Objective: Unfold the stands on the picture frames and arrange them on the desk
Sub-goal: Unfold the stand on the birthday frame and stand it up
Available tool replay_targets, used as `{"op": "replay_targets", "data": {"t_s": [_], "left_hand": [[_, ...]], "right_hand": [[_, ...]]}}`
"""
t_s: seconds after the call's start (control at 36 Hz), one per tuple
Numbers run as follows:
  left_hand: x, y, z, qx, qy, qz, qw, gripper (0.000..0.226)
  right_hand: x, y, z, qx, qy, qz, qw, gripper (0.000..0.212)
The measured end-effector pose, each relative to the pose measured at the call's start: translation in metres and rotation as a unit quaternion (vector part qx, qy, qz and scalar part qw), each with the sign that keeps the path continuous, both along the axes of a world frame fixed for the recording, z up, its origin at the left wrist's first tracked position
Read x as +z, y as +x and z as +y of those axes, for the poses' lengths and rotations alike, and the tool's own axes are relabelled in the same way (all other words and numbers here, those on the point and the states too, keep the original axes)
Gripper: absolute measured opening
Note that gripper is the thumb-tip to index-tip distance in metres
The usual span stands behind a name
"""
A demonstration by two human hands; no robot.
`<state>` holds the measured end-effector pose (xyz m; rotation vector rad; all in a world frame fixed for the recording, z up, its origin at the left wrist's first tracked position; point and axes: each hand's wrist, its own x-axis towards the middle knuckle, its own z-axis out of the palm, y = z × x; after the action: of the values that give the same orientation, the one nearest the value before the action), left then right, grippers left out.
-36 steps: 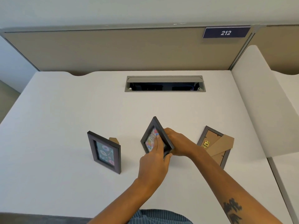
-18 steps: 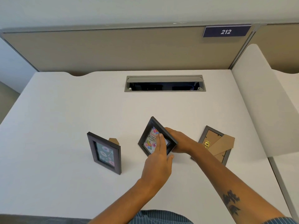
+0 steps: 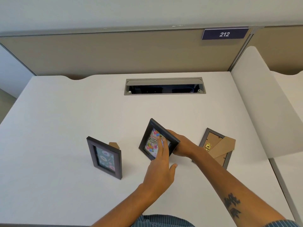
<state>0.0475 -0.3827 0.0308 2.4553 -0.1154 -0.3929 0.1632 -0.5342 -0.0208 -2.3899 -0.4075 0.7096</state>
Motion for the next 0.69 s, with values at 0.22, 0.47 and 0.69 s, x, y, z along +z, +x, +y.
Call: {"op": "replay_targets", "data": {"t_s": [0.22,0.47,0.69], "left_hand": [[-0.008,-0.007,0.011,0.000,0.108,0.029,0.994,0.085],[-0.024,-0.014,0.011,-0.035,0.085,0.104,0.990,0.059],[-0.032,-0.008,-0.020,-0.057,-0.037,0.147,0.987,0.061]], "right_hand": [[-0.003,-0.014,-0.006,-0.010,0.020,-0.061,0.998,0.089],[-0.008,-0.050,-0.040,-0.046,-0.016,-0.186,0.981,0.083],[-0.011,-0.078,-0.102,-0.151,-0.081,-0.172,0.970,0.082]]}}
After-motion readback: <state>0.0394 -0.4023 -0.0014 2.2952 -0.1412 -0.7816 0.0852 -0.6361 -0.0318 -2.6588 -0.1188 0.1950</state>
